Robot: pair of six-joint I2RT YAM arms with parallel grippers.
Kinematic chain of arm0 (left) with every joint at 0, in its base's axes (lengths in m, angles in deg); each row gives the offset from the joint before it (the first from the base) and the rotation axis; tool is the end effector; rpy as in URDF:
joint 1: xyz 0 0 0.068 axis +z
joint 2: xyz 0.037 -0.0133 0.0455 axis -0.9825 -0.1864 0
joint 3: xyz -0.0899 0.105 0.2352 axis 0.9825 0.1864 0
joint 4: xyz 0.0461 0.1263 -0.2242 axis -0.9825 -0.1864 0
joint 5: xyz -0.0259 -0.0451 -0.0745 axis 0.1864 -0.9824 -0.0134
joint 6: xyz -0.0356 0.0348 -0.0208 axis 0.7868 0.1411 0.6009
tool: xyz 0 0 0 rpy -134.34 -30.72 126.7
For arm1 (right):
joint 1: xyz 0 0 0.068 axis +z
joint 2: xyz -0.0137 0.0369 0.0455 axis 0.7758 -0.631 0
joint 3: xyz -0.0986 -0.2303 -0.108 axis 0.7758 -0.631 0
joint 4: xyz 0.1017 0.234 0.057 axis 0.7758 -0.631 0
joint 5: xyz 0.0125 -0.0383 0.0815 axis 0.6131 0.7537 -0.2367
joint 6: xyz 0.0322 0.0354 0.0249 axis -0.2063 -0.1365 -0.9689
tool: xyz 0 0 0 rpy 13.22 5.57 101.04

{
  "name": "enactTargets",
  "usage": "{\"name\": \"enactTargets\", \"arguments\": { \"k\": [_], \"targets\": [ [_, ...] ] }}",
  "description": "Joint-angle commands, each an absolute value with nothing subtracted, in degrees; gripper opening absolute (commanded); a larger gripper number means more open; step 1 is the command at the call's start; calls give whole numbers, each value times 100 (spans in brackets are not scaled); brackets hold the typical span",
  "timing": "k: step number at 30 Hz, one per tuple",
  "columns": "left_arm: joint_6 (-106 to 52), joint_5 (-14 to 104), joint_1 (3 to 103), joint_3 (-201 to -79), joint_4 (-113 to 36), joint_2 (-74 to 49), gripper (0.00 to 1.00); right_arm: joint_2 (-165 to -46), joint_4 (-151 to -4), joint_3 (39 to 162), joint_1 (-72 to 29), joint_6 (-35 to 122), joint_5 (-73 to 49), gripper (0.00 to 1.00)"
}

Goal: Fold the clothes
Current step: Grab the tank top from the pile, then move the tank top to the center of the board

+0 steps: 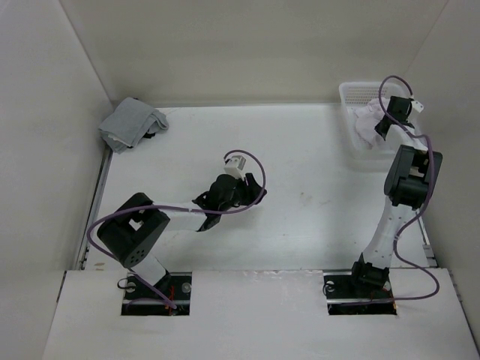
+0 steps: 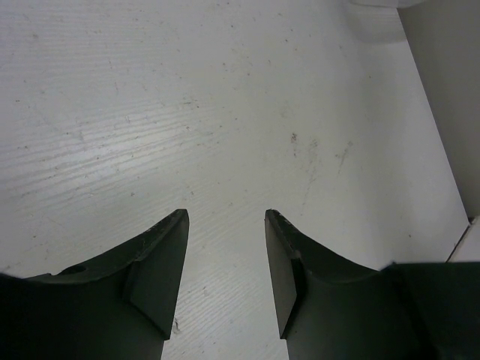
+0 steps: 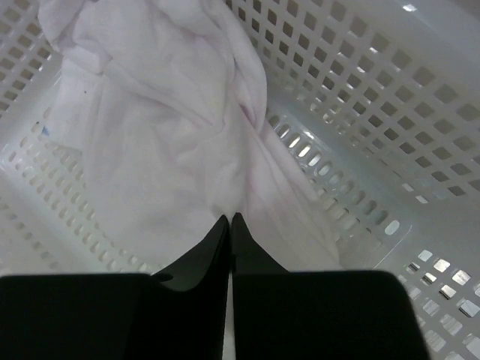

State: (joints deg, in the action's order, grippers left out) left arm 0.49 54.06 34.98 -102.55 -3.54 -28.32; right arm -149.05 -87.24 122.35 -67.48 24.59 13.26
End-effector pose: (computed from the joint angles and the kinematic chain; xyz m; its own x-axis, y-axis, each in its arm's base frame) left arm 0.2247 -0.2182 0.1677 -0.6246 -0.2746 -0.7311 0.3760 0.7147 -0.5897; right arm 0.4776 -0.1536 0.2046 -0.3134 0.5209 -0.7940 0.7035 0.6889 0.1743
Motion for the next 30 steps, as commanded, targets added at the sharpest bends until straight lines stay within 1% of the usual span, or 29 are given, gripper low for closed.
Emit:
{"name": "enactTargets", "arguments": {
  "k": [1, 3, 4, 7, 10, 13, 16, 18, 20, 22, 26, 27, 29, 30],
  "targets": [
    [96, 5333, 3536, -10239, 45, -2797, 44, -13819, -7433, 11461, -6709, 2235, 1106, 0],
    [123, 5289, 3527, -10248, 71, -2841, 44, -13097, -6938, 11046, -6675, 2138, 992, 0],
    [132, 5289, 3518, -10257, 71, -2842, 44, -12519, -6744, 10870, -6579, 2085, 852, 0],
    [158, 5280, 3535, -10248, 124, -2833, 44, -11506, -6681, 10816, -6254, 2067, 561, 0],
    [176, 5377, 3649, -10160, 115, -2666, 43, -10126, -6689, 10894, -5412, 2032, 262, 0],
    [255, 5412, 3921, -10073, 10, -2386, 43, -9474, -6759, 11079, -4603, 2014, -1, 1],
    [491, 5517, 4368, -9853, -122, -1964, 43, -9165, -6812, 11307, -3743, 1953, -378, 2],
    [667, 5535, 4624, -9739, -236, -1770, 43, -9112, -6813, 11369, -3372, 1857, -642, 2],
    [860, 5552, 5019, -9502, -368, -1446, 43, -9103, -6716, 11326, -3098, 1707, -959, 3],
    [1071, 5588, 5371, -9247, -421, -1129, 43, -9016, -6506, 10976, -2948, 1453, -1188, 3],
    [1318, 5482, 6126, -8729, -605, -514, 43, -8813, -5400, 8974, -2913, 768, -1320, 4],
    [1336, 5482, 6311, -8623, -675, -391, 43, -9022, -4919, 8204, -2913, 453, -1408, 5],
    [1336, 5395, 6575, -8534, -868, -276, 43, -9600, -4329, 7471, -3009, 109, -1548, 6],
    [1310, 5333, 6672, -8525, -974, -249, 43, -10178, -3925, 7241, -3140, 11, -1653, 7]
  ]
}}
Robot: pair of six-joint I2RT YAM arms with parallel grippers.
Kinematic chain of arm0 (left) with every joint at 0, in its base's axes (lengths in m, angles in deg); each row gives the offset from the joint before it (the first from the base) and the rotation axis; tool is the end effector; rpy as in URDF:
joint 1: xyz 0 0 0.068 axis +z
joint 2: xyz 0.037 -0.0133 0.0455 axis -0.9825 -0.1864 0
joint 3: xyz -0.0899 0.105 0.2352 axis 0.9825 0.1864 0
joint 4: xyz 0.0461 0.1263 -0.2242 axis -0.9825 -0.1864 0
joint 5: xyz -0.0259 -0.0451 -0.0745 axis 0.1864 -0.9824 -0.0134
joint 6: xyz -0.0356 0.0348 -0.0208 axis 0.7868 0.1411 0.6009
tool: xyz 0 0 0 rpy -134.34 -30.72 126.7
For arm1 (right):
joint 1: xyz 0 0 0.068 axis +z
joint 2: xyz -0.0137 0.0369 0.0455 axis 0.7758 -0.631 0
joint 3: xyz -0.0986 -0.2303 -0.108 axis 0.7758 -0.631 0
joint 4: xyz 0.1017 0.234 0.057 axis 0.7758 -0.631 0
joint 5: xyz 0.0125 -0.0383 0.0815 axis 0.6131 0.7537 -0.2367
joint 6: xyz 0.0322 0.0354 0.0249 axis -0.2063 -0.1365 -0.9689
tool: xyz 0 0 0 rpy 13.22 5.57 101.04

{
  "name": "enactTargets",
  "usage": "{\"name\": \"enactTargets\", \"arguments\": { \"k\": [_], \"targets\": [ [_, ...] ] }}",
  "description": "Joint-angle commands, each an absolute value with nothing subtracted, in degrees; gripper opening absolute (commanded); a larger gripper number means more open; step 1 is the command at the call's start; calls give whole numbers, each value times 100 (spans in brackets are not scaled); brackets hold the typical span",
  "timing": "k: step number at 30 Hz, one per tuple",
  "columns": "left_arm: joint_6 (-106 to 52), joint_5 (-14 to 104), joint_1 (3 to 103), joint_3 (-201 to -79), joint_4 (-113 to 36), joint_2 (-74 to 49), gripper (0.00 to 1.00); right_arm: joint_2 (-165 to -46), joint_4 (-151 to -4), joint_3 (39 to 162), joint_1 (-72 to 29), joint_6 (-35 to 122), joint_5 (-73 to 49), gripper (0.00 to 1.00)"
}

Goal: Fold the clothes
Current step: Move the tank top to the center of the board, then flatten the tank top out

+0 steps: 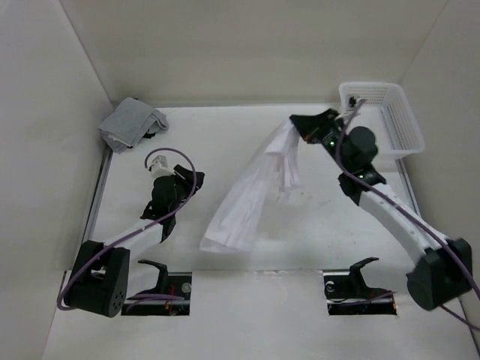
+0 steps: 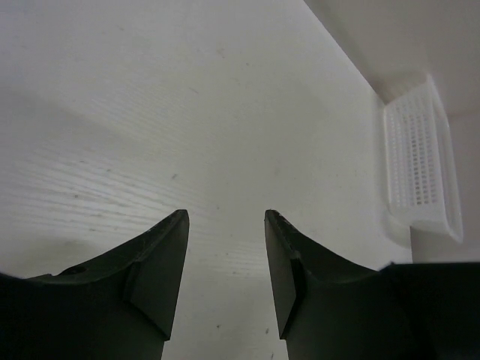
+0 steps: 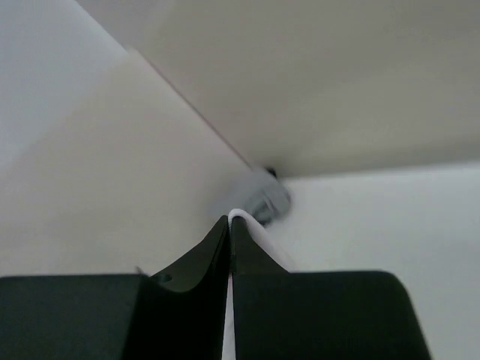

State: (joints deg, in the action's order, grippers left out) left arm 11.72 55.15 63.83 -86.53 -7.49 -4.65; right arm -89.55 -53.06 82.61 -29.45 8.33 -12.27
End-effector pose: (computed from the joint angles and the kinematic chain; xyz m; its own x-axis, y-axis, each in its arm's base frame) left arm 0.2223 -0.0600 0.1807 -0.3520 -0.7026 -0.6184 -0.0619 0.6767 -0.7336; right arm 0.2456 0.1017 0.4111 -0.1285 0.6571 -0.7427 -0.5371 0.5835 0.6092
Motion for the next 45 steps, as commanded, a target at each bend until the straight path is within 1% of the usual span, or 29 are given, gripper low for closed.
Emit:
{"name": "enactTargets", "arguments": {
  "k": [1, 2, 3, 4, 6, 8, 10, 11, 12, 13, 14, 15, 17, 18, 20, 22, 23, 24, 27, 32, 38, 41, 45],
  "targets": [
    [1284, 5315, 6717, -8516, -1027, -223, 43, -10419, -3825, 7204, -3202, -51, -1707, 7],
    [1257, 5350, 6717, -8508, -1054, -214, 43, -11178, -3554, 7186, -3429, -243, -1899, 12],
    [1213, 5377, 6674, -8516, -1106, -205, 42, -11482, -3491, 7203, -3536, -340, -1935, 16],
    [1169, 5368, 6604, -8560, -1246, -214, 41, -11633, -3464, 7169, -3589, -428, -1927, 28],
    [986, 5455, 6480, -8578, -1509, -196, 41, -11556, -3560, 7055, -3572, -272, -1761, 41],
    [757, 5753, 6296, -8595, -1983, -187, 39, -11346, -3892, 6923, -3441, -62, -1559, 45],
    [607, 5903, 6199, -8657, -2387, -161, 38, -11091, -4453, 6835, -3195, 245, -1375, 45],
    [528, 5982, 6164, -8692, -2607, -144, 38, -10994, -4744, 6791, -3002, 404, -1225, 41],
    [432, 6122, 6094, -8727, -2897, -126, 38, -10897, -5225, 6764, -2713, 623, -1006, 32],
    [387, 6202, 6041, -8753, -3030, -134, 38, -10878, -5474, 6773, -2545, 730, -908, 28],
    [343, 6290, 5953, -8780, -3188, -178, 39, -10870, -5894, 6807, -2239, 888, -760, 20],
    [343, 6352, 5848, -8815, -3294, -248, 39, -10887, -6316, 6869, -1896, 1037, -593, 15],
    [325, 6352, 5628, -8903, -3426, -424, 39, -10992, -6801, 6966, -1089, 1144, -355, 13],
    [317, 6370, 5523, -8947, -3514, -503, 39, -11027, -6899, 6992, -606, 1161, -197, 14],
    [351, 6379, 5469, -8938, -3541, -565, 38, -11054, -6961, 7036, -42, 1161, 14, 18],
    [465, 6265, 5609, -8868, -3559, -557, 35, -11133, -7075, 7211, 766, 1232, 295, 22],
    [492, 6230, 5653, -8842, -3567, -522, 35, -11168, -7076, 7256, 892, 1223, 358, 23],
    [562, 6160, 5793, -8746, -3550, -330, 34, -11342, -7032, 7447, 1232, 1241, 463, 27],
    [869, 6115, 6057, -8657, -3602, 364, 33, -11922, -7215, 8071, 1683, 1407, 691, 34],
    [1318, 6185, 6663, -8762, -4067, 1875, 33, -12679, -7550, 8863, 2000, 1557, 1280, 38],
    [1187, 6194, 7156, -9131, -4753, 2843, 33, -13391, -8384, 9777, 2079, 1592, 1658, 38],
    [1151, 6168, 7411, -9298, -4921, 3056, 33, -13523, -8710, 10015, 2185, 1592, 1826, 38],
    [1300, 6159, 7306, -9395, -4904, 3030, 33, -13725, -9026, 10235, 2247, 1548, 1870, 38]
  ]
}}
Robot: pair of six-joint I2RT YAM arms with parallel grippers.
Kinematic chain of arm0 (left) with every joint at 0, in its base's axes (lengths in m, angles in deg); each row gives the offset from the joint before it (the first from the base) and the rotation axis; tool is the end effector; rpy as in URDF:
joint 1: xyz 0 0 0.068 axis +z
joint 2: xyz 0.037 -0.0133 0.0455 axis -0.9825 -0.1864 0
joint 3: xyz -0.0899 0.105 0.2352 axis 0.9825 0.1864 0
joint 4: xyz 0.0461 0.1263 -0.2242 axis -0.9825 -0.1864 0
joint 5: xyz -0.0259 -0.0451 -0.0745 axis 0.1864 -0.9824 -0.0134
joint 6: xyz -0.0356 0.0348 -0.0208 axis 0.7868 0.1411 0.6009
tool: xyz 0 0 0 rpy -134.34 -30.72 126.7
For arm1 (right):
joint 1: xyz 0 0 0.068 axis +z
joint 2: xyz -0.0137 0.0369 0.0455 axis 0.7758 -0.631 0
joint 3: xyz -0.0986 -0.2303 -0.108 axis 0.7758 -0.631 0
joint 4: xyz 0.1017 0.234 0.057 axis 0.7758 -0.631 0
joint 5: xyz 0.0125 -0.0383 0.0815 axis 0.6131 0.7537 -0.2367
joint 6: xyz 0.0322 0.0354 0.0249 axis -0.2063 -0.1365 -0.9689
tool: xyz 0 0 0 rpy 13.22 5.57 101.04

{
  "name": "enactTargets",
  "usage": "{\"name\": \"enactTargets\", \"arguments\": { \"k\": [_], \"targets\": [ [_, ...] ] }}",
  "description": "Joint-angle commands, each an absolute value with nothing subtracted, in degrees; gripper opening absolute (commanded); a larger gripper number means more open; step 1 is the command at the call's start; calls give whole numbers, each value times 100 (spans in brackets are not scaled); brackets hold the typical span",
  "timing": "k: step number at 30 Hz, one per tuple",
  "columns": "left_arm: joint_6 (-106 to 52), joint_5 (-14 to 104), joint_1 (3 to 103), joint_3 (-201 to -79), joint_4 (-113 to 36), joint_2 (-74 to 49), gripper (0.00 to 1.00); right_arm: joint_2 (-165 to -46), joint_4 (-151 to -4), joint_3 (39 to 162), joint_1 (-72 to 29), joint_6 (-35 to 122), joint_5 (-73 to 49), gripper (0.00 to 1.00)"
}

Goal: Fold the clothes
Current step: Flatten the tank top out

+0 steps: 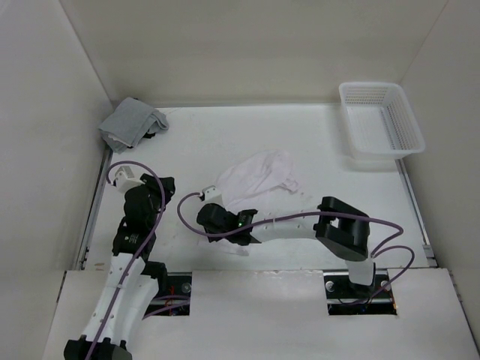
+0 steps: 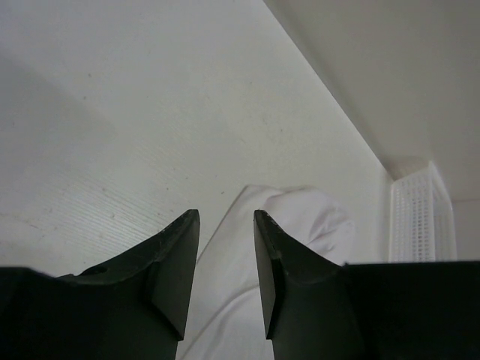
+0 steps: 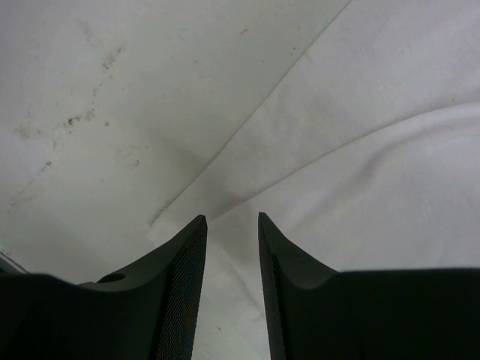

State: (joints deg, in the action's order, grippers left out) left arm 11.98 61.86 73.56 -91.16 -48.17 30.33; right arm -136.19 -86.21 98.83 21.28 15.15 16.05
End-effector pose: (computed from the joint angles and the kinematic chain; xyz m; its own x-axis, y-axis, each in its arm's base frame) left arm 0.1531 -0.0098 0.2418 -0.1523 -0.7538 -0.6392 -0.2607 0.6545 -0.7097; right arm 0.1410 0.3977 0.1755 -0.6539 -0.2811 -0.7024 -0.5446 0.8194 0.1791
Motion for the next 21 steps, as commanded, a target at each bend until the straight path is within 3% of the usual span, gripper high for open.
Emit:
{"name": "enactTargets", "arguments": {
  "k": [1, 21],
  "targets": [
    [1310, 6150, 7289, -9404, -4877, 2995, 33, -13752, -9097, 10279, 2255, 1540, 1870, 38],
    [1274, 6133, 7174, -9255, -4772, 3047, 34, -14315, -9475, 10754, 2405, 1355, 2063, 33]
  ]
}}
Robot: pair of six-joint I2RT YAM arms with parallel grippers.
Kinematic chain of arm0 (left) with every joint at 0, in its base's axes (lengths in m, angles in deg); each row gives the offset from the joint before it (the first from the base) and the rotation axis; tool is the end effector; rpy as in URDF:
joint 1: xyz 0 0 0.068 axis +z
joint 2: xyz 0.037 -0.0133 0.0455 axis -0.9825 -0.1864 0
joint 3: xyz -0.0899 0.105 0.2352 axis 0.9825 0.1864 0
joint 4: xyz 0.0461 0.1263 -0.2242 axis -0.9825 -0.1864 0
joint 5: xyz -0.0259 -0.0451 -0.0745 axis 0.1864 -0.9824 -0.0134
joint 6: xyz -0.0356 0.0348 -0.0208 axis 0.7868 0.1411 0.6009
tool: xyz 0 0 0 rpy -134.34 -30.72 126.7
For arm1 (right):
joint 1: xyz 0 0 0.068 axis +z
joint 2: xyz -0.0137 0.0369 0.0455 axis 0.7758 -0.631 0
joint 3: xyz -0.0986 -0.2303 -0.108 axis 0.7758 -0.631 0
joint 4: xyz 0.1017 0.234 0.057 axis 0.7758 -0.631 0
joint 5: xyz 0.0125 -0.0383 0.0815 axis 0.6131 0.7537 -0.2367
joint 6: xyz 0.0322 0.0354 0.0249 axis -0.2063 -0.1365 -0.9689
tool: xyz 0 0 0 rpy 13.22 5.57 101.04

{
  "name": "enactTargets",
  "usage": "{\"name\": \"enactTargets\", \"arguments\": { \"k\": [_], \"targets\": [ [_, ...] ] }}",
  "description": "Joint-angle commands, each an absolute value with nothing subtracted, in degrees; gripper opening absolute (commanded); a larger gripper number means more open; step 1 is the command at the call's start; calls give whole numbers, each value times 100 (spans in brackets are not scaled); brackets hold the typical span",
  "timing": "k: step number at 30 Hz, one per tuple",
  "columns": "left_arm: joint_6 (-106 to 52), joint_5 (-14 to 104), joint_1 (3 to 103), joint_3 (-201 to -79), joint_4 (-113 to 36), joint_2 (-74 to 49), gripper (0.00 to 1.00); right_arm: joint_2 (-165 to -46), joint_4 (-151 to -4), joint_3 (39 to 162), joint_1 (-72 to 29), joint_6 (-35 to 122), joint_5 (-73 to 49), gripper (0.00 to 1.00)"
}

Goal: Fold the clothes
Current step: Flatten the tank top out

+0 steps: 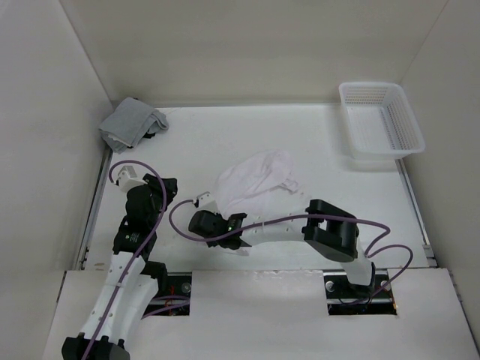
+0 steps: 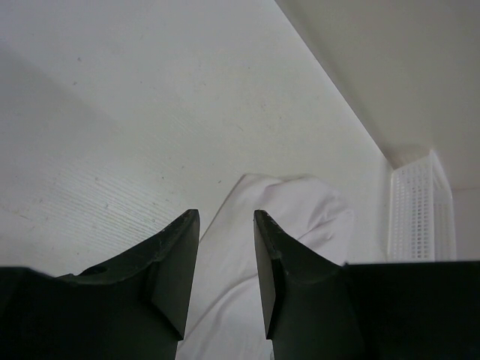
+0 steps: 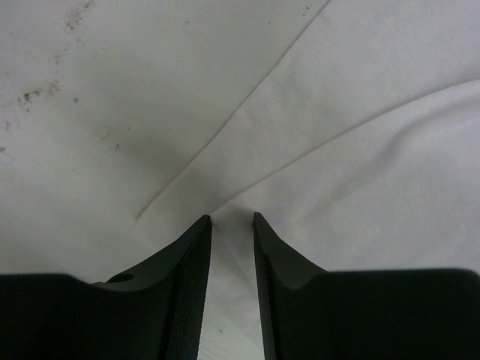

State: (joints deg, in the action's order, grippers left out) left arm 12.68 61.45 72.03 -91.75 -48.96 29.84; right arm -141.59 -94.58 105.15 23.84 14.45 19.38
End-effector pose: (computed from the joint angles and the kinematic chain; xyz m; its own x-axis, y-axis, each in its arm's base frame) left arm 0.1536 -0.0142 0.2429 -0.1823 -0.7567 -0.6278 -0.2496 0.6532 -0.7149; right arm 0.1284 0.4156 0.1606 -0.6537 -0.3700 -0.6601 -0.5440 0.8361 0.0701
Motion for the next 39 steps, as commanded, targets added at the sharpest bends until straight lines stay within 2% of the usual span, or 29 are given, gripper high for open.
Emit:
{"name": "enactTargets", "arguments": {
  "k": [1, 5, 13, 23, 25, 28, 33, 39],
  "targets": [
    [1274, 6133, 7174, -9246, -4772, 3047, 34, -14332, -9475, 10754, 2405, 1338, 2072, 32],
    [1274, 6150, 7200, -9228, -4772, 3056, 34, -14219, -9388, 10605, 2414, 1232, 2291, 22],
    [1266, 6107, 7209, -9088, -4789, 2977, 34, -13534, -8922, 10061, 2466, 1223, 2555, 13],
    [985, 5624, 7052, -8490, -5114, 2626, 32, -12164, -8105, 8814, 2581, 1013, 3030, 6],
    [879, 5526, 6815, -8472, -5237, 2467, 30, -11697, -7894, 8409, 2581, 933, 3135, 5],
    [975, 5613, 5851, -8569, -5474, 2108, 28, -10645, -7561, 7515, 2581, 741, 3407, 3],
    [1511, 6456, 4495, -8832, -6413, 1992, 28, -8598, -7463, 5977, 2300, -110, 3566, 2],
    [2038, 7398, 3625, -9316, -7872, 1940, 39, -6926, -7769, 4744, 2291, -964, 3732, 2]
  ]
}}
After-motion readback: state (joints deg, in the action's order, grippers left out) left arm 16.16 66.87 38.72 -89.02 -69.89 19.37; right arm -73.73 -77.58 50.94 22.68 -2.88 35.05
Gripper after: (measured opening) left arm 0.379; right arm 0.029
